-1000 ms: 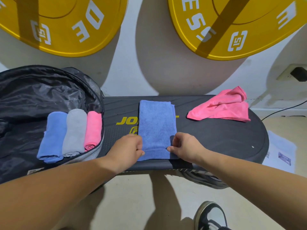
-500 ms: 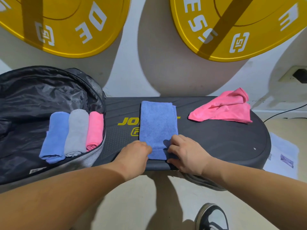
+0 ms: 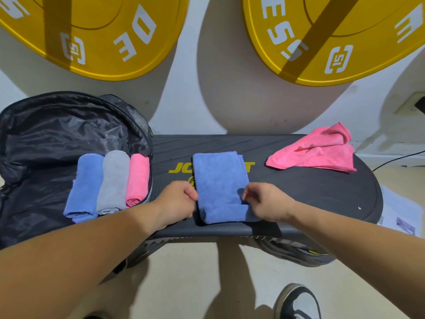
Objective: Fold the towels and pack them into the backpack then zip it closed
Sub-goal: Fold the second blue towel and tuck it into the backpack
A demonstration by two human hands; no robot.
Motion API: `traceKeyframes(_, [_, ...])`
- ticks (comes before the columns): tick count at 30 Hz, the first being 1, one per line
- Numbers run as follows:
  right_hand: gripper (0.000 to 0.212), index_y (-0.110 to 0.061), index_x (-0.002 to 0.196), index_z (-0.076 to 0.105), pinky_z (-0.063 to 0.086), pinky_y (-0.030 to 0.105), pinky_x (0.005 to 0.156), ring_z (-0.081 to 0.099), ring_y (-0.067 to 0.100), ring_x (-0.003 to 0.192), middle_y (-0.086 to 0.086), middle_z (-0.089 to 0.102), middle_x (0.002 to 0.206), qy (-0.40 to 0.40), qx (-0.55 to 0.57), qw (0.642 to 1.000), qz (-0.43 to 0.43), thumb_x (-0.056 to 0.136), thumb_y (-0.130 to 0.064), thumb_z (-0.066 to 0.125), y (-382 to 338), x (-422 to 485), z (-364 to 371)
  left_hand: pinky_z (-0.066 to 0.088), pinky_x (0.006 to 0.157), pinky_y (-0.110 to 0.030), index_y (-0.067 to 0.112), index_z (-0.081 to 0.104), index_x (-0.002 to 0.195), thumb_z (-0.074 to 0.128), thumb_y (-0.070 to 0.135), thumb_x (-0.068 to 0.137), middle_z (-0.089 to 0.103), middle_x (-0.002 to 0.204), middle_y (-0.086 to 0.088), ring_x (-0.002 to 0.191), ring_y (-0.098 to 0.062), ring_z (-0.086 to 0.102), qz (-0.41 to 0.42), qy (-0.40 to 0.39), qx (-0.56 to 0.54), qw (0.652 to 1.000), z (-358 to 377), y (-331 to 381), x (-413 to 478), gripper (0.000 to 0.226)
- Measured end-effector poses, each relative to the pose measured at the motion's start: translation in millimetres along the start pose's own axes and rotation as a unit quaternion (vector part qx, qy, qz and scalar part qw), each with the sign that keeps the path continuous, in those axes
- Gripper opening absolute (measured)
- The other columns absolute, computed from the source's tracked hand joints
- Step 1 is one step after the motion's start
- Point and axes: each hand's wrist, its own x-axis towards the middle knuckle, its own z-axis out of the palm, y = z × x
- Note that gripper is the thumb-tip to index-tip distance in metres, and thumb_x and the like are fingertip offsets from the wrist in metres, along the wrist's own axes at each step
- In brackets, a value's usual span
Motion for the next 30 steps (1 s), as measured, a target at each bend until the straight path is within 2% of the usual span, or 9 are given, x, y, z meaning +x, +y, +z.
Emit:
traceKeyframes(3, [0.016,-0.022,0.108,0.058,0.050,0.037,0.071,0.062,0.030,0.091,0.001,0.069,0.102,0.033,-0.112,0.993,0.009,0.097,-0.022,0.046,2,-8,13,0.054,0.071,-0.033,0.013,0.065,0.081,0.051,-0.005,0.080,0.066,0.082,0.003,0.081,-0.023,0.063,0.086,0.017,0.153,0.984,0,-5,-2,0.023])
traceKeyframes(5, [0.015,-0.022,0.109,0.053,0.044,0.035,0.065,0.057,0.030,0.085,0.001,0.066,0.101,0.051,-0.146,0.988,0.001,0.098,-0.022,0.043,-3,-10,25,0.053,0.078,-0.041,0.015,0.061,0.085,0.047,-0.004,0.079,0.062,0.090,0.001,0.088,-0.026,0.060,0.152,0.044,0.165,0.973,8,-2,-4,0.025])
traceKeyframes(9, [0.013,-0.025,0.105,0.053,0.046,0.034,0.065,0.053,0.025,0.081,-0.002,0.066,0.098,0.063,-0.146,0.987,0.012,0.095,-0.024,0.045,-6,0,26,0.049,0.078,-0.032,0.019,0.065,0.094,0.050,0.009,0.095,0.061,0.088,0.009,0.083,-0.013,0.058,0.241,0.028,0.124,0.962,23,15,-13,0.018])
traceKeyframes(11, [0.013,-0.025,0.104,0.055,0.042,0.033,0.062,0.058,0.025,0.088,-0.003,0.063,0.100,0.078,-0.145,0.986,-0.002,0.094,-0.024,0.047,-2,0,26,0.050,0.071,-0.032,0.023,0.065,0.087,0.057,0.028,0.096,0.061,0.076,0.011,0.072,-0.008,0.055,0.258,-0.019,0.141,0.955,27,17,-17,0.012])
traceKeyframes(15, [0.011,-0.018,0.091,0.062,0.030,0.029,0.052,0.058,0.028,0.075,0.001,0.056,0.089,0.132,-0.173,0.968,-0.123,0.084,-0.014,0.055,0,-4,26,0.050,0.083,-0.034,0.025,0.067,0.098,0.064,0.034,0.093,0.061,0.097,0.007,0.089,-0.013,0.057,0.261,-0.090,0.236,0.932,31,4,-18,0.011])
traceKeyframes(22, [0.018,-0.022,0.081,0.056,0.037,0.028,0.058,0.050,0.016,0.071,-0.012,0.045,0.076,0.075,-0.149,0.961,-0.222,0.089,-0.038,0.050,-17,-22,15,0.050,0.089,-0.037,0.030,0.073,0.104,0.066,0.031,0.094,0.061,0.100,0.008,0.101,-0.017,0.057,0.239,-0.053,0.220,0.944,37,-2,-13,0.013])
traceKeyframes(24, [0.016,-0.028,0.085,0.053,0.041,0.030,0.062,0.051,0.013,0.078,-0.013,0.050,0.080,0.031,-0.134,0.972,-0.191,0.094,-0.041,0.054,-19,-25,18,0.044,0.081,-0.036,0.030,0.072,0.103,0.062,0.034,0.097,0.051,0.096,0.006,0.100,-0.020,0.050,0.288,-0.022,0.331,0.898,35,4,-17,0.013])
traceKeyframes(28, [0.017,-0.030,0.088,0.055,0.053,0.036,0.075,0.057,0.016,0.082,-0.011,0.062,0.085,-0.013,-0.021,0.999,-0.030,0.092,-0.043,0.065,-21,-14,20,0.038,0.067,-0.036,0.022,0.068,0.086,0.069,0.033,0.087,0.054,0.086,-0.001,0.082,-0.024,0.052,0.436,0.001,0.511,0.740,40,4,-31,0.011])
traceKeyframes(30, [0.019,-0.029,0.088,0.054,0.052,0.035,0.076,0.055,0.016,0.083,-0.011,0.057,0.088,-0.010,-0.008,1.000,-0.012,0.090,-0.041,0.069,-22,-9,21,0.044,0.069,-0.037,0.019,0.067,0.091,0.070,0.045,0.086,0.057,0.087,-0.003,0.082,-0.025,0.055,0.426,-0.009,0.523,0.738,42,-5,-30,0.027])
